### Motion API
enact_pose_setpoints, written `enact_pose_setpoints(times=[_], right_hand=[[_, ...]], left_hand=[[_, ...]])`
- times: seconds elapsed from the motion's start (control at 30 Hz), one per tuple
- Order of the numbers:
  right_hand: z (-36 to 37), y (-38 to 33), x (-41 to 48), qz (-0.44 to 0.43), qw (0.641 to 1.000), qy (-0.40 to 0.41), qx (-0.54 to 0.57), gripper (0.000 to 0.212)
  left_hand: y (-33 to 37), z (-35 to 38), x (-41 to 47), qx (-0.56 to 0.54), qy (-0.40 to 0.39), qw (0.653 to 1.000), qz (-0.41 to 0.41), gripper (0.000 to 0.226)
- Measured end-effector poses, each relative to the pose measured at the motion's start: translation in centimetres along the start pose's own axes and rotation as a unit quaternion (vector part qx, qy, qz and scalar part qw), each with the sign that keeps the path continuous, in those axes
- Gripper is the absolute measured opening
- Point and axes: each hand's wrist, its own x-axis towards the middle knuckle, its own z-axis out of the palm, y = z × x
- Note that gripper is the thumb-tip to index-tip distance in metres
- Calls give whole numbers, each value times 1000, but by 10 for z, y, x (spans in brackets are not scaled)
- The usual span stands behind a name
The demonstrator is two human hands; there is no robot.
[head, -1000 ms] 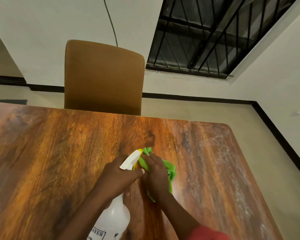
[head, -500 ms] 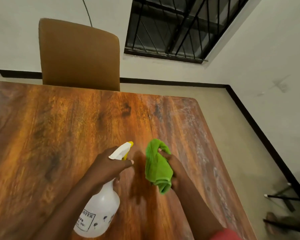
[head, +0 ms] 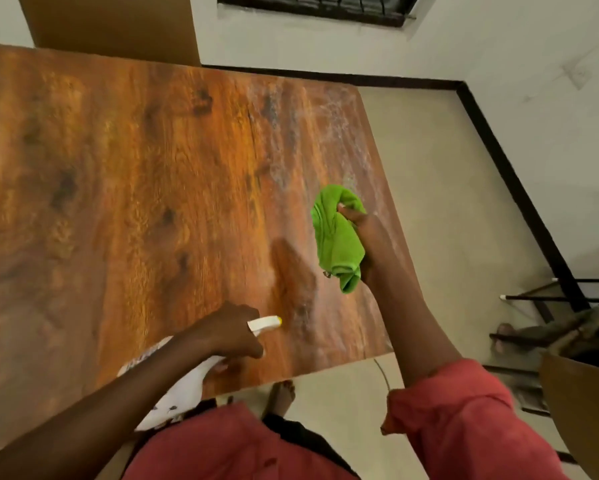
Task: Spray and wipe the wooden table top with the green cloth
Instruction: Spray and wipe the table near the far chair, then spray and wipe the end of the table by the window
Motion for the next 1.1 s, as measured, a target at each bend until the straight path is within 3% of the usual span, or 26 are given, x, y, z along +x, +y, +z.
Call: enact_pose_setpoints(times=[0.1, 0.33, 0.53, 0.9, 1.0, 1.1], right_hand=[[-39, 21, -19, 11, 998, 17, -65, 27], [-103, 46, -48, 34, 996, 21, -85, 30], [-111, 34, -58, 29, 993, -15, -111, 27], [-139, 28, -68, 44, 997, 3, -57, 30], [-134, 23, -61, 36, 997, 5, -63, 30], [-129, 22, -57, 30, 998, 1, -61, 31]], left_hand=[[8, 49, 2, 38, -9, 999, -36, 33], [22, 116, -7, 63, 7, 995, -83, 27], [28, 145, -15, 54, 75, 991, -100, 17], [45, 141, -18, 8, 129, 986, -102, 16], [46, 121, -14, -38, 171, 980, -94, 19], [45, 99, -8, -17, 219, 971, -91, 19]])
